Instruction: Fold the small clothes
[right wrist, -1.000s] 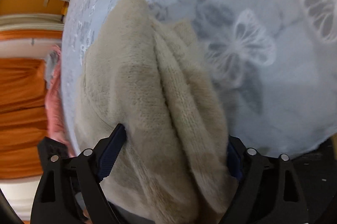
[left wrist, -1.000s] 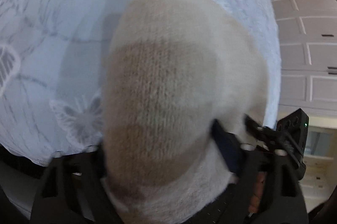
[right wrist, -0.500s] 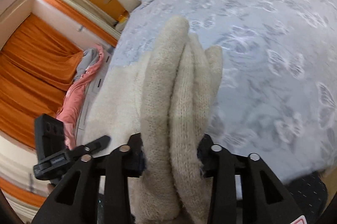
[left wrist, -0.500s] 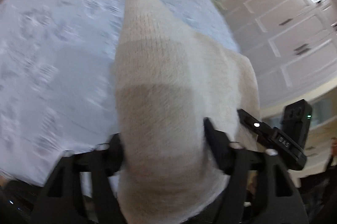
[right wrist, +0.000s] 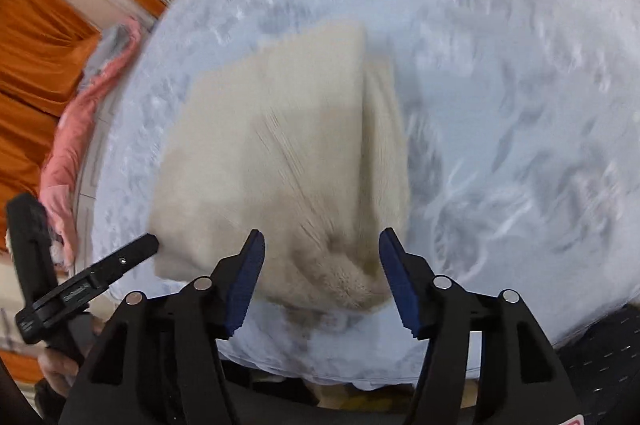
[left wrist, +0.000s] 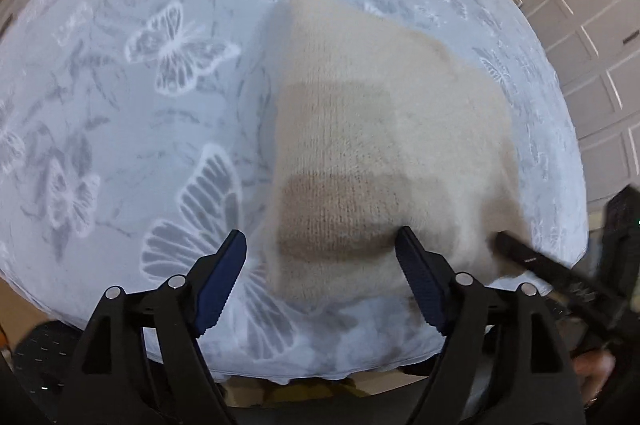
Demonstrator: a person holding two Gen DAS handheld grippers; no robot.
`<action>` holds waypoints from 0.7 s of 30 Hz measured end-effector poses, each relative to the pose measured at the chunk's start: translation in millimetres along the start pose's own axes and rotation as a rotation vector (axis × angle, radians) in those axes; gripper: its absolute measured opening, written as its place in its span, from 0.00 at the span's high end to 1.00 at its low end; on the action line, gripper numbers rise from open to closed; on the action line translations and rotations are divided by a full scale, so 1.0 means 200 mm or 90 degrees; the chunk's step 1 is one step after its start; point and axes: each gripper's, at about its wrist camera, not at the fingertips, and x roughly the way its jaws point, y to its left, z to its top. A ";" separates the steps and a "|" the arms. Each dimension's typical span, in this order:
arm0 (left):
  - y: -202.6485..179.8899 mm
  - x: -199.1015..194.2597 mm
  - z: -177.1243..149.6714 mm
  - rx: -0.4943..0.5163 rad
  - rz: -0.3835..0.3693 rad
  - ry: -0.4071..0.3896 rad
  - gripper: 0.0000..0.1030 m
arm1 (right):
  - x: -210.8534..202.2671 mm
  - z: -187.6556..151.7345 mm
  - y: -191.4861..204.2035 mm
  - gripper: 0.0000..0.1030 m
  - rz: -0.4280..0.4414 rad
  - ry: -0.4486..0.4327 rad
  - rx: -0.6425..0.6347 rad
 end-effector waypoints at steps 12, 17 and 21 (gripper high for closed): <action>-0.17 0.04 -0.10 0.108 0.141 -0.019 0.32 | 0.22 -0.05 0.00 0.85 -0.106 0.034 -0.125; -0.25 -0.03 -0.18 0.123 0.191 -0.072 0.31 | 0.00 -0.06 0.07 0.70 -0.103 -0.043 -0.106; -0.32 -0.06 -0.26 0.129 0.227 -0.107 0.22 | -0.23 -0.16 0.07 0.33 -0.168 -0.175 -0.105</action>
